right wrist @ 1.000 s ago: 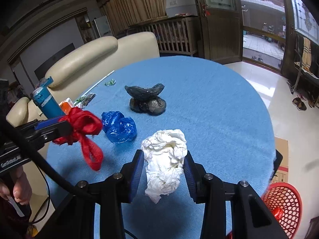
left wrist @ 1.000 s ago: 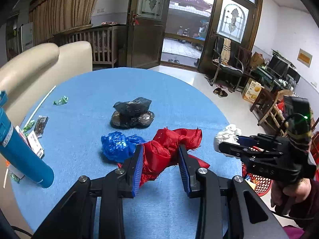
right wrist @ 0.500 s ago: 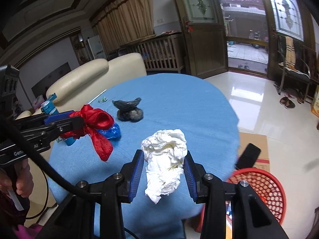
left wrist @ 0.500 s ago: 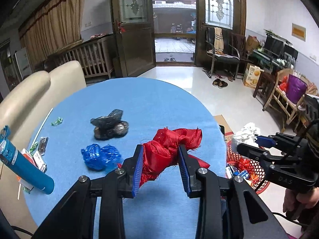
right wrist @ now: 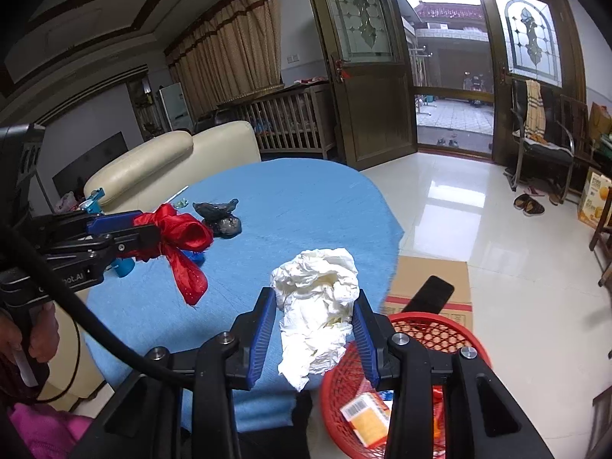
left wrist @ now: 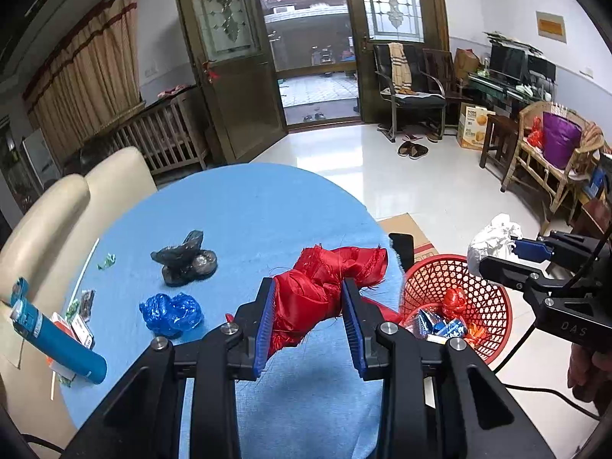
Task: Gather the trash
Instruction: 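Carry red bag with left gripper while right gripper carries white tissue to basket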
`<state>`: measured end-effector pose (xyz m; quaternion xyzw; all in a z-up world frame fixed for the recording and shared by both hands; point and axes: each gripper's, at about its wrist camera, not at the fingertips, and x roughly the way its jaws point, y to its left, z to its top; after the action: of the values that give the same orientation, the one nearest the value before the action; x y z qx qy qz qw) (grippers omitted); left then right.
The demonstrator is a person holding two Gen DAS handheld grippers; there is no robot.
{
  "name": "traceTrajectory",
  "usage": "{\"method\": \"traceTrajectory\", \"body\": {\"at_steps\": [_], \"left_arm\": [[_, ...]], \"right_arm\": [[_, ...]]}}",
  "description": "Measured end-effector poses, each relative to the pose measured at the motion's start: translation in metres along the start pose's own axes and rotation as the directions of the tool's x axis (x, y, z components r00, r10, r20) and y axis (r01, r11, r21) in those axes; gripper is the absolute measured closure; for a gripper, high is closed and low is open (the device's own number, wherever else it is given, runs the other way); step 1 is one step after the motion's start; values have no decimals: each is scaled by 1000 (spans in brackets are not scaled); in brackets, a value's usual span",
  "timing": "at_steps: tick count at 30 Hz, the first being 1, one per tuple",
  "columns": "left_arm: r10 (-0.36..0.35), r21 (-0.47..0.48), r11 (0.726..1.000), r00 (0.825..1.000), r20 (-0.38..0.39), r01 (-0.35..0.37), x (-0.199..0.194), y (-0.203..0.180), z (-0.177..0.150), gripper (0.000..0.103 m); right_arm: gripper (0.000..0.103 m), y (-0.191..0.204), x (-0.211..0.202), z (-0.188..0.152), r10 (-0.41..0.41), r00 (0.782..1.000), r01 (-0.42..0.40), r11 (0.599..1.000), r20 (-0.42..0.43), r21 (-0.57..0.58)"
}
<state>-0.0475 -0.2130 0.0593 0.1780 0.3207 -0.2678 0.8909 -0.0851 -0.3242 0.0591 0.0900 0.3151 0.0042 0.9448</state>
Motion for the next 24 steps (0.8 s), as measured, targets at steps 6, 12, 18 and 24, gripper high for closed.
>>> {"method": "traceTrajectory", "body": {"at_steps": [6, 12, 18, 24], "left_arm": [[8, 31, 1000, 1000, 11, -8, -9, -18, 5, 67], [8, 72, 997, 1000, 9, -9, -6, -37, 12, 67], [-3, 110, 994, 1000, -5, 3, 1, -55, 16, 67], [-13, 139, 990, 1000, -13, 15, 6, -70, 20, 67]], "right_arm": [[61, -12, -18, -8, -10, 1000, 10, 1000, 2, -7], [61, -30, -28, -19, -30, 999, 30, 1000, -11, 8], [61, -49, -32, -28, -34, 999, 36, 997, -19, 71], [61, -60, -32, -34, -35, 999, 38, 994, -27, 107]]}}
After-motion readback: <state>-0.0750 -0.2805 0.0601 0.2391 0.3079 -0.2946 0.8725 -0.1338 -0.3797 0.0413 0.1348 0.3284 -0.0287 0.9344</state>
